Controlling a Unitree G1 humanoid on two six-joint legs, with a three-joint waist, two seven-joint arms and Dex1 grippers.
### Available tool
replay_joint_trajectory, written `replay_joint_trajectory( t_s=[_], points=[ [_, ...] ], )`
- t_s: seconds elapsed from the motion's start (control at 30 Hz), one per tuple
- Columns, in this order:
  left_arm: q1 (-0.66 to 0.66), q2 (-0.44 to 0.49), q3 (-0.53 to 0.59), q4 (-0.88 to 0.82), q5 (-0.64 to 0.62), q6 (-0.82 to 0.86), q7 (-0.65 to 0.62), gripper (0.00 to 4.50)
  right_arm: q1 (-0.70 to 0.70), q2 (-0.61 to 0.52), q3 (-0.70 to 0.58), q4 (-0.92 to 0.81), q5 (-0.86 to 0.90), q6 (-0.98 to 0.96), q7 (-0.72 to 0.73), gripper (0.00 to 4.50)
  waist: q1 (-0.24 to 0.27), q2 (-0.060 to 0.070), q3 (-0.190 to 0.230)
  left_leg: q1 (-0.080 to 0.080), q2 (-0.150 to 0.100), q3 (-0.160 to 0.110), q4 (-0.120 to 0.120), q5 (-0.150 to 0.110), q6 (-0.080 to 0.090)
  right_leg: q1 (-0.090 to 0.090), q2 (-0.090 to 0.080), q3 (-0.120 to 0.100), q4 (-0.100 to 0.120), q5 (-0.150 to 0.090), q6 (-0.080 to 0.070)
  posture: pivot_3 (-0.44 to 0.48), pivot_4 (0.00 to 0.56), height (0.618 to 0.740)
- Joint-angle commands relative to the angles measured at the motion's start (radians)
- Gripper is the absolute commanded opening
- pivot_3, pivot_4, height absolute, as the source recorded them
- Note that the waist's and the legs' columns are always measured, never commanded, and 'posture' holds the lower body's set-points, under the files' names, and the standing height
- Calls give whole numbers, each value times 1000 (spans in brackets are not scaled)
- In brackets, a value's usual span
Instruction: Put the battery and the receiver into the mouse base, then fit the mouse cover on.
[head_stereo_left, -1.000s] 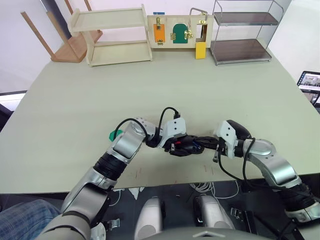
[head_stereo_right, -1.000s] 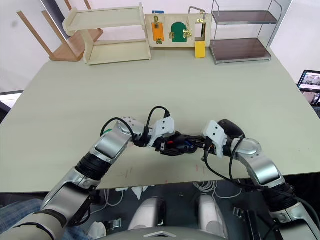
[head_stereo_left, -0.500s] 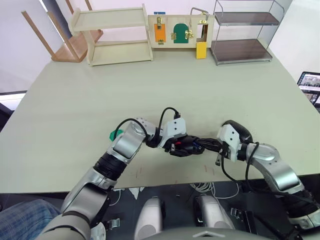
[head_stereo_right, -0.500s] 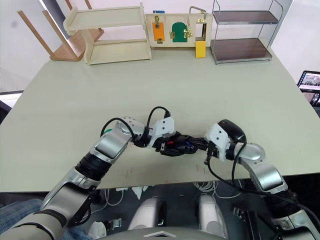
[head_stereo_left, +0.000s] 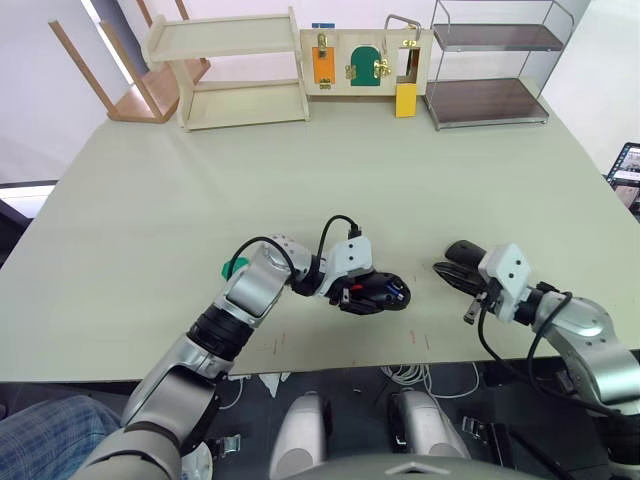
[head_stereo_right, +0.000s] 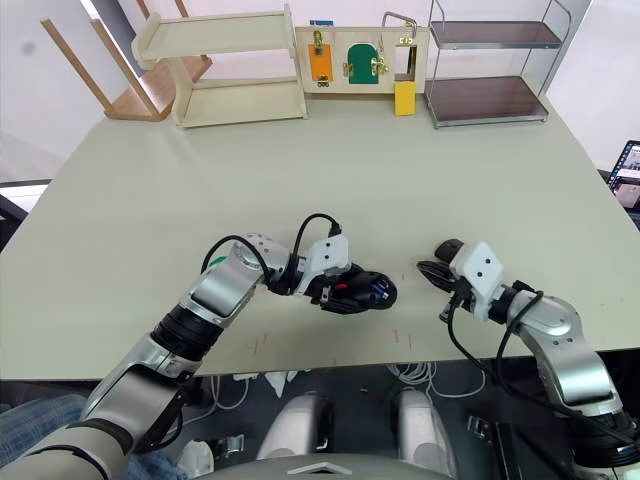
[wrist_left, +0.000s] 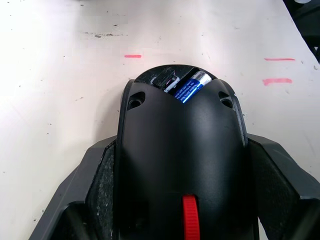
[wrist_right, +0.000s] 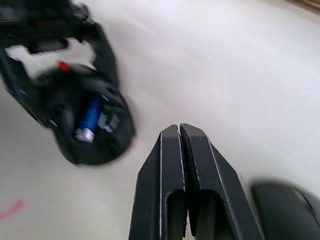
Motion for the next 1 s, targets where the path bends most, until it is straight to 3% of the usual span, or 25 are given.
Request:
replay_joint_trajectory(
  t_s=[0.03,0.07,0.17,0.27,0.37,0.4,0.5,1.0],
  points=[
    [14,6,-21,4,5,6,-19,3029,43,-6,-62,-63,39,-13,-1,70,4,0,0,0,0,0,0,0,0,0,0,0,0,0,0,0,150,740],
    [14,7,-21,4,5,5,-18,3029,53,-12,-66,-67,41,-3,-2,70,4,0,0,0,0,0,0,0,0,0,0,0,0,0,0,0,150,740],
    [18,9,-20,3,5,5,-17,3029,99,-10,-99,-78,95,-34,42,844,6,0,0,0,0,0,0,0,0,0,0,0,0,0,0,0,150,740],
    [21,9,-19,-2,4,6,-15,3029,153,-5,-132,-87,146,-104,105,2156,5,0,0,0,0,0,0,0,0,0,0,0,0,0,0,0,150,740],
    [22,9,-18,-5,3,8,-14,3029,197,-25,-153,-82,195,-130,186,2789,7,0,0,0,0,0,0,0,0,0,0,0,0,0,0,0,150,740],
    [22,10,-18,-4,4,8,-14,3029,213,-39,-162,-72,206,-141,222,3329,7,0,0,0,0,0,0,0,0,0,0,0,0,0,0,0,150,740],
    [22,9,-17,-4,4,9,-11,3029,263,-49,-206,-44,254,-168,291,4390,8,0,0,0,0,0,0,0,0,0,0,0,0,0,0,0,150,740],
    [26,5,-18,-10,3,4,-7,3029,428,-2,-314,182,269,-462,502,4459,8,1,0,0,0,0,0,0,0,0,-1,0,-1,-1,0,0,150,740]
  ],
)
